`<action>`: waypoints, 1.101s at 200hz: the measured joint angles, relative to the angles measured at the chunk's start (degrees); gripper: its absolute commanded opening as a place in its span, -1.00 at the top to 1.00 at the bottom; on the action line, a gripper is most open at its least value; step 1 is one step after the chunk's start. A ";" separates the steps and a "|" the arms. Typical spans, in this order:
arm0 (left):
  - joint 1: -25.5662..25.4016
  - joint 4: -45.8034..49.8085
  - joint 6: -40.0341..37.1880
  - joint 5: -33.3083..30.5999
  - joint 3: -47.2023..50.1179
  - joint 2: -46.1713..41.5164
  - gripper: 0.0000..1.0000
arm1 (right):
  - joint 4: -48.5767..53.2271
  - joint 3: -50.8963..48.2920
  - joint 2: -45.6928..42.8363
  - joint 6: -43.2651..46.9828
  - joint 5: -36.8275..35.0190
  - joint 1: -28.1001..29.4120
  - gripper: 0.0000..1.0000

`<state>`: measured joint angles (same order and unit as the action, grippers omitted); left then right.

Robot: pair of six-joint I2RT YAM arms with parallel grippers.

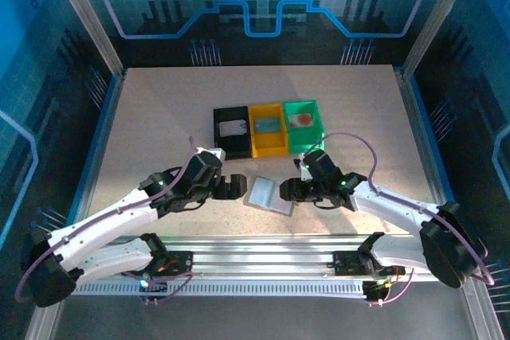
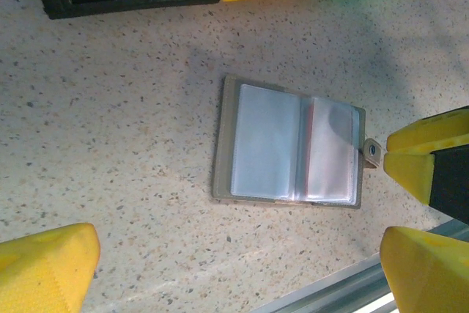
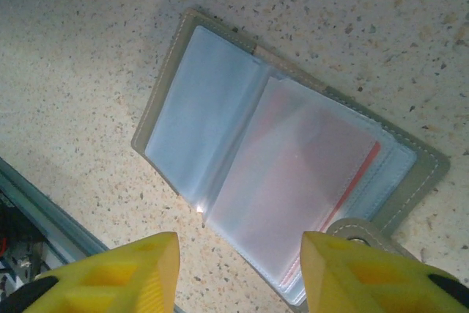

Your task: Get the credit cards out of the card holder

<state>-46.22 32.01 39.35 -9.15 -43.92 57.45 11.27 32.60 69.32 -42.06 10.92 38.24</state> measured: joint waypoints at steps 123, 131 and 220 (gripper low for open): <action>-3.85 -7.10 4.57 0.70 0.00 12.57 -0.98 | -5.22 -3.04 6.91 -5.99 -2.78 0.00 0.35; -3.85 -7.48 4.96 0.81 0.00 13.09 -0.98 | -5.66 -3.02 7.39 -5.95 -2.80 0.00 0.37; -3.87 -12.72 11.15 2.47 3.96 14.80 -0.98 | -7.30 0.66 12.17 -0.83 -0.57 -2.10 0.47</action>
<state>-50.09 19.29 50.50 -6.68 -39.97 72.25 3.97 33.26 81.49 -42.89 10.35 36.14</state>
